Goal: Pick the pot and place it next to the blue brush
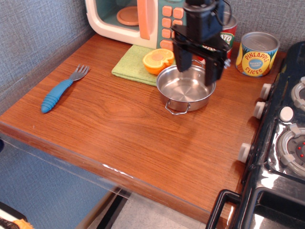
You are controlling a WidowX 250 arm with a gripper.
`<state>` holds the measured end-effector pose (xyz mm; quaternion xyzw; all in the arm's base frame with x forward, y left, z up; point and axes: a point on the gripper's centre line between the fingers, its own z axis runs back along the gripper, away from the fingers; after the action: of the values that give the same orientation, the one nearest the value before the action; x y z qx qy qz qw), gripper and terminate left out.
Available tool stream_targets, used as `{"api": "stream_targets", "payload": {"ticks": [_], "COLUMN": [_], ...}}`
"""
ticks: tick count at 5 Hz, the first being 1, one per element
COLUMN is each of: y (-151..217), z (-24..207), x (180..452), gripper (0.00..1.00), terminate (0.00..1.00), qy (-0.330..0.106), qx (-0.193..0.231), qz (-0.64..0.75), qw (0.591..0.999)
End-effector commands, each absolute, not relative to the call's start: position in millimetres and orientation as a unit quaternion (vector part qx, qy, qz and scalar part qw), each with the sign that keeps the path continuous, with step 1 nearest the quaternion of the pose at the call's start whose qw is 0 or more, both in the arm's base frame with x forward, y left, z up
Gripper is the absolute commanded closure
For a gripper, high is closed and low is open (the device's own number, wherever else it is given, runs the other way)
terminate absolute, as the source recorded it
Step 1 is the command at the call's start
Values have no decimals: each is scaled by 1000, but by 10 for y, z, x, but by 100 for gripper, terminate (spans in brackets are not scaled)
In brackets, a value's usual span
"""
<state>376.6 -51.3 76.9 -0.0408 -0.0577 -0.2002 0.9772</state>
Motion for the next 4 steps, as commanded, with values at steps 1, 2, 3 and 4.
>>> {"api": "stream_targets", "payload": {"ticks": [1, 2, 3, 4], "y": [-611, -611, -622, -617], "z": [484, 316, 293, 436], "x": [3920, 3921, 3895, 3872], "gripper": [0, 0, 100, 100], "terminate": [0, 0, 0, 0], "qy": [-65, -62, -71, -80], "qx": [-13, -1, -4, -11], "qz": [-227, -226, -226, -227], "qw": [972, 972, 972, 970]}}
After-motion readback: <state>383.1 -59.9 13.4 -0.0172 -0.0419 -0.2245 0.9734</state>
